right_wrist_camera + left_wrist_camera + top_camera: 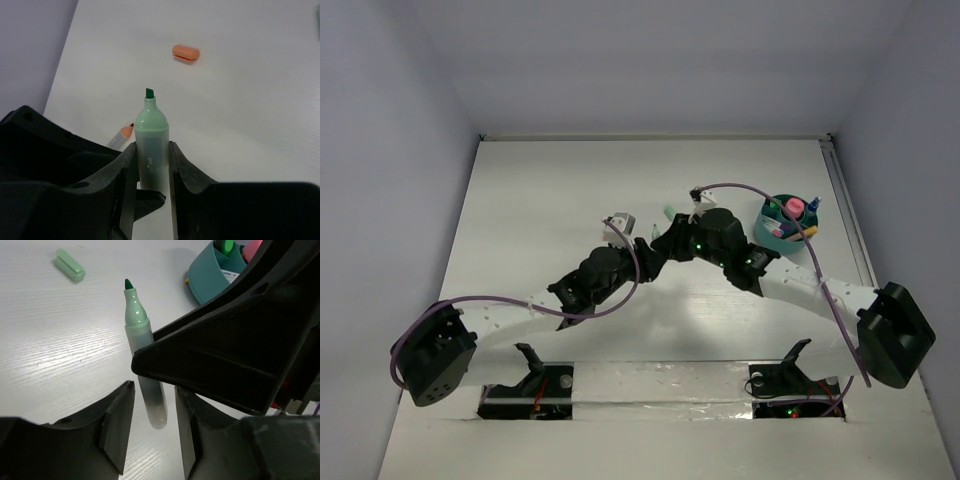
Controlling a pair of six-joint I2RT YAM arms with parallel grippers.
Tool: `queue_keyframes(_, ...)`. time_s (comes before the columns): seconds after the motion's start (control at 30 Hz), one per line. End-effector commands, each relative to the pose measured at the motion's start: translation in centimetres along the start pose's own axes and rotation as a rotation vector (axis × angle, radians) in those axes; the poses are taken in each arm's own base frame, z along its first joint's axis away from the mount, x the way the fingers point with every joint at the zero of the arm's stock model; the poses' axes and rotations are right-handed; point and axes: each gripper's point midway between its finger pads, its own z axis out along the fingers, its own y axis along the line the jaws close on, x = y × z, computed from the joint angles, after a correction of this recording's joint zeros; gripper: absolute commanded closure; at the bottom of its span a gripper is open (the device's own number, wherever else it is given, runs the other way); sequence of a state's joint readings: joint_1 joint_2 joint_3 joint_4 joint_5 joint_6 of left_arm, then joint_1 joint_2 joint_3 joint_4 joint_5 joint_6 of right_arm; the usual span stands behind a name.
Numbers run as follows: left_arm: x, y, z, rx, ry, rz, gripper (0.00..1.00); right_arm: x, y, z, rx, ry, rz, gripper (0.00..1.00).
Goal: Sort the stationery into containers
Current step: Close the pen cap on the pen.
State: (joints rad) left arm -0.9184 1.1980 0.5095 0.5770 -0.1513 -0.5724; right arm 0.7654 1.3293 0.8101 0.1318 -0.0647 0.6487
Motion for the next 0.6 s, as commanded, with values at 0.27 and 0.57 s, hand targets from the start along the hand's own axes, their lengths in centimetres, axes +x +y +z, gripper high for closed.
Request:
queue_keyframes(0.27,-3.3,-2.8,0.7,0.075,-0.086,-0.022,0.78,-2.9,3.2,-1.1,-0.095,-0.089,0.001,1.0)
queue_keyframes(0.57,-2.7,-0.6,-0.5,0.0,-0.082,0.017,1.0,-2.9,1.6,-1.6,-0.017,-0.099,-0.017,0.76)
